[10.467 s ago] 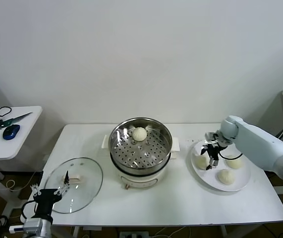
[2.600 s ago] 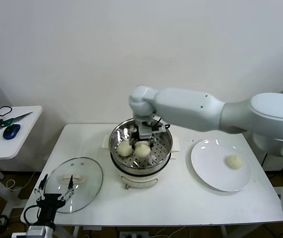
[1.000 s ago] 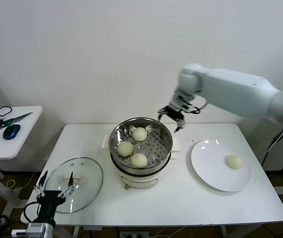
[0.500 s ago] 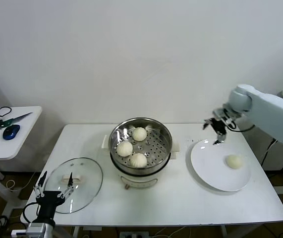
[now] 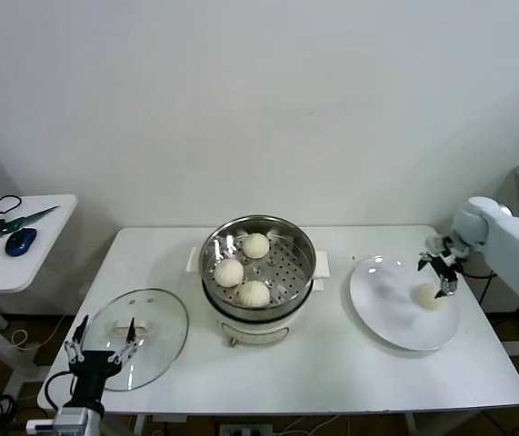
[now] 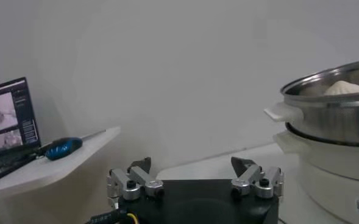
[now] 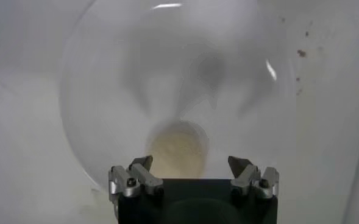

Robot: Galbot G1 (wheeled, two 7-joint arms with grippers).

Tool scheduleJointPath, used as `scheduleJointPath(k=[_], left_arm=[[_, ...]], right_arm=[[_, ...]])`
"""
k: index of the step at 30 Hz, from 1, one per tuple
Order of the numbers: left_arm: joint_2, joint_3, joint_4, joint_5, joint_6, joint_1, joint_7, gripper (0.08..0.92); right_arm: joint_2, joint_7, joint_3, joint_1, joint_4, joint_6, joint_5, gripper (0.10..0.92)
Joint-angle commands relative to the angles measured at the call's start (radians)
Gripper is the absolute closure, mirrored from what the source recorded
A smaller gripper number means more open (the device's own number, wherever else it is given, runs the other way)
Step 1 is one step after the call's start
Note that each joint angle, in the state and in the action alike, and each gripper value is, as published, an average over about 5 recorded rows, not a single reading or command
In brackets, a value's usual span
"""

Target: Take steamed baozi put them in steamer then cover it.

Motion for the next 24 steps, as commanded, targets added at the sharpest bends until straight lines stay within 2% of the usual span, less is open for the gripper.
scheduleJointPath(k=[1, 24], left_arm=[[-0.001, 0.002, 0.006, 0.005, 0.001, 0.001, -0.001, 0.177], [-0.006, 0.006, 0.010, 0.016, -0.004, 0.012, -0.001, 0.177]], right_arm=[[0.013, -0.001, 0.125, -0.103, -0.099, 0.006, -0.076, 0.203], [0.115, 0.017, 0.205, -0.105, -0.222, 0.034, -0.116, 0.203]])
